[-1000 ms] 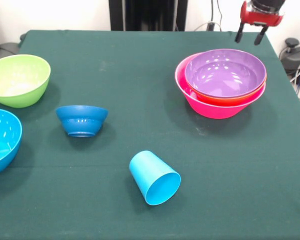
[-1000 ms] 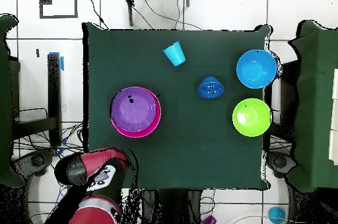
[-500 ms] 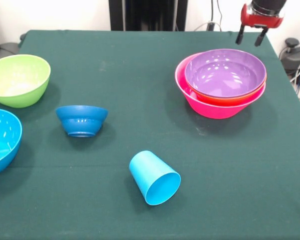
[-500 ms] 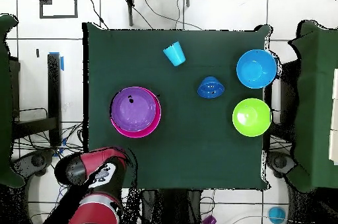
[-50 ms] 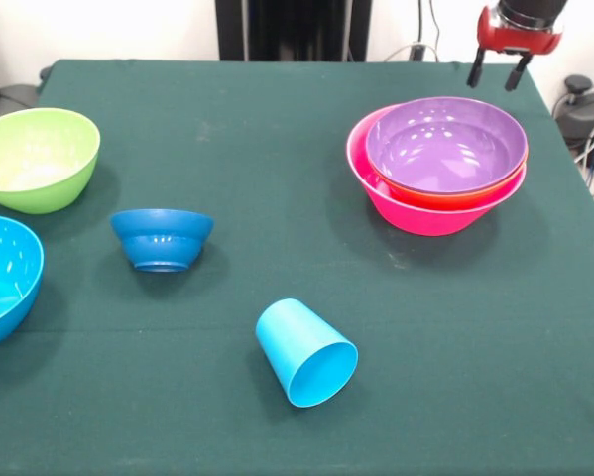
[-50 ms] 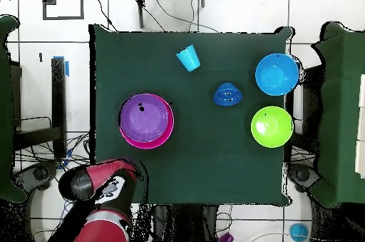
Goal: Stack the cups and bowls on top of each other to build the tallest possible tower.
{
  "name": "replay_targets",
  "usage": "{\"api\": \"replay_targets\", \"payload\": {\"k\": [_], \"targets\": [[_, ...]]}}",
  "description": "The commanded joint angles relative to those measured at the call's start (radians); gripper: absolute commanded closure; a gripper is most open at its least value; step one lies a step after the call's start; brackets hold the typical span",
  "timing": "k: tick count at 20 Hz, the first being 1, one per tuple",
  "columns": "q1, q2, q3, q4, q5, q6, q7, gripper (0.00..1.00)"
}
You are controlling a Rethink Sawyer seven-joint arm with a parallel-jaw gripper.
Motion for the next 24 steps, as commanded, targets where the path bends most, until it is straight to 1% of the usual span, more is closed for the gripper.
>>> {"api": "replay_targets", "payload": {"k": [1, 6, 10, 12, 14, 18, 24], "targets": [[-0.049, -0.033, 0.104, -0.084, -0.036, 0.109, -0.01, 0.0], [-0.081, -0.012, 0.131, -0.121, -0.025, 0.145, -0.022, 0.0], [-0.092, -0.001, 0.136, -0.17, -0.025, 0.202, -0.032, 0.0], [-0.098, 0.0, 0.14, -0.179, -0.03, 0.214, -0.034, 0.0], [-0.101, -0.005, 0.142, -0.176, -0.036, 0.219, -0.033, 0.0], [-0.111, -0.016, 0.147, -0.141, -0.051, 0.198, -0.029, 0.0], [-0.129, -0.017, 0.149, -0.153, -0.057, 0.223, -0.039, 0.0]]}}
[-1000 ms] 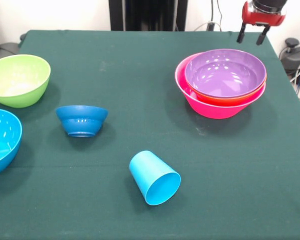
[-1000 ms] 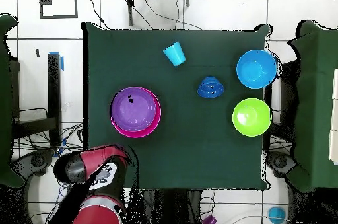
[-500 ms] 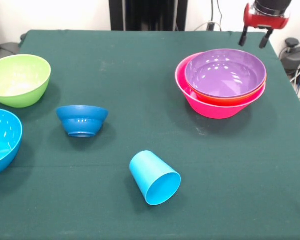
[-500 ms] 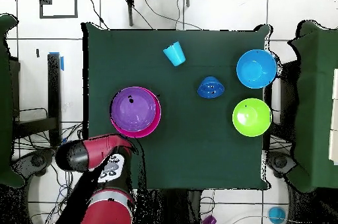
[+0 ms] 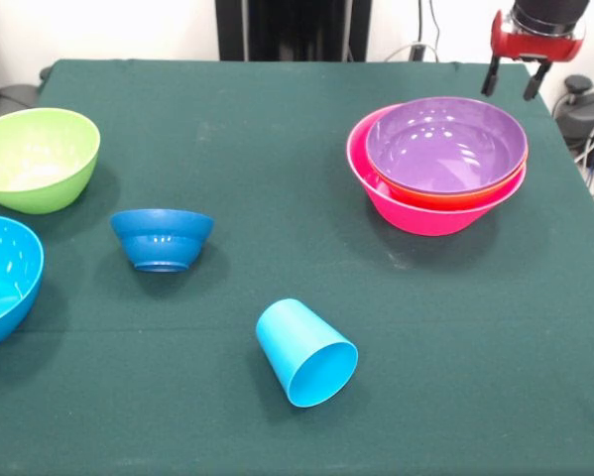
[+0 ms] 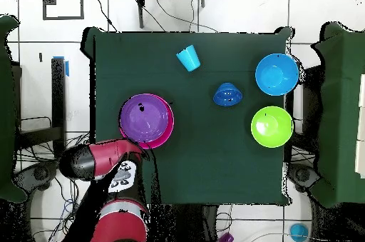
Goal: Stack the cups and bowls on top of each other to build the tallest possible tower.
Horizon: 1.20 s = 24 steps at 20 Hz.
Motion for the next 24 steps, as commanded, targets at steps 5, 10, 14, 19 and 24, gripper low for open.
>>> {"api": "replay_targets", "payload": {"k": [5, 10, 14, 19, 24], "targets": [[-0.039, 0.031, 0.097, -0.072, -0.066, 0.092, -0.044, 0.0], [-0.036, 0.059, 0.105, -0.12, -0.059, 0.115, -0.043, 0.0], [-0.037, 0.049, 0.102, -0.15, -0.059, 0.164, -0.051, 0.0], [-0.062, 0.048, 0.11, -0.207, -0.067, 0.243, -0.089, 0.0], [-0.101, 0.064, 0.125, -0.273, -0.081, 0.314, -0.14, 0.0]]}}
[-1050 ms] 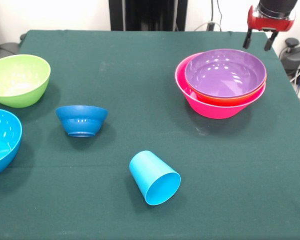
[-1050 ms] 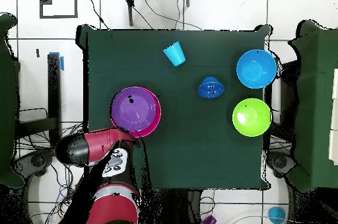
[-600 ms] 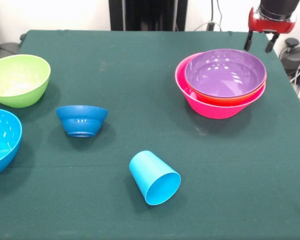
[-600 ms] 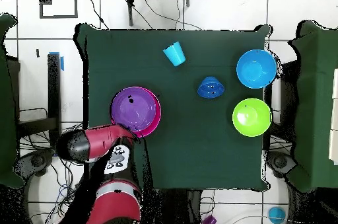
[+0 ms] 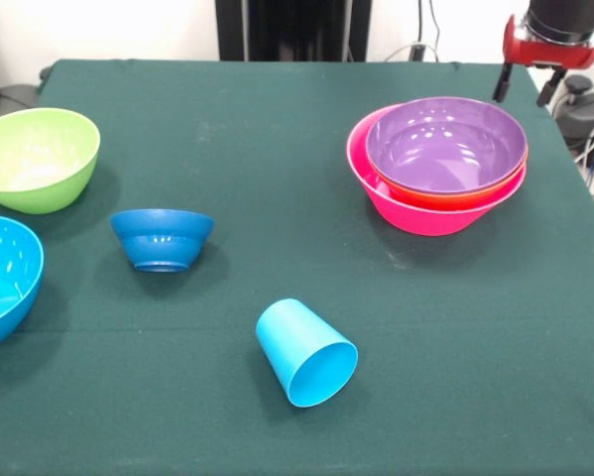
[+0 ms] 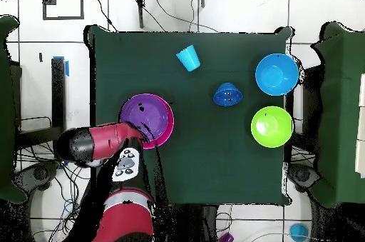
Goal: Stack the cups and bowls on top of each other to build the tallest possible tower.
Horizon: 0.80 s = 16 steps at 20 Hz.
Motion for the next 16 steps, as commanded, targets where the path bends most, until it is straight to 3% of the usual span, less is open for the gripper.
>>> {"api": "replay_targets", "payload": {"k": [1, 6, 16], "targets": [[-0.076, 0.058, 0.108, -0.161, -0.084, 0.166, -0.153, 0.0], [-0.118, 0.048, 0.128, -0.205, -0.129, 0.255, -0.207, 0.0], [-0.215, 0.054, 0.196, -0.222, -0.195, 0.297, -0.255, 0.0]]}}
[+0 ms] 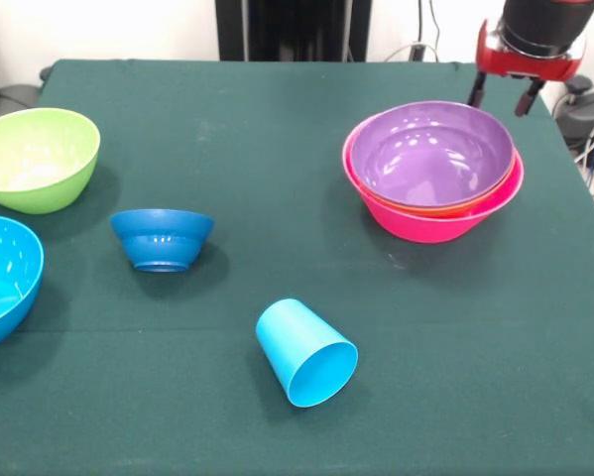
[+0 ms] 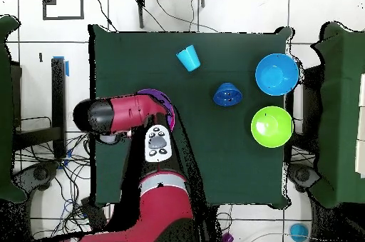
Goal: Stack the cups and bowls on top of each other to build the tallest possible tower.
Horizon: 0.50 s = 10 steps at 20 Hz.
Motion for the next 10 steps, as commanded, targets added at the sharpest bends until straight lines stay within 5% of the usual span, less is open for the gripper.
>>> {"api": "replay_targets", "payload": {"k": [1, 10], "targets": [[-0.065, 0.051, 0.127, -0.078, -0.115, 0.075, -0.254, 0.0], [-0.11, 0.087, 0.177, -0.106, -0.163, 0.079, -0.252, 0.0]]}}
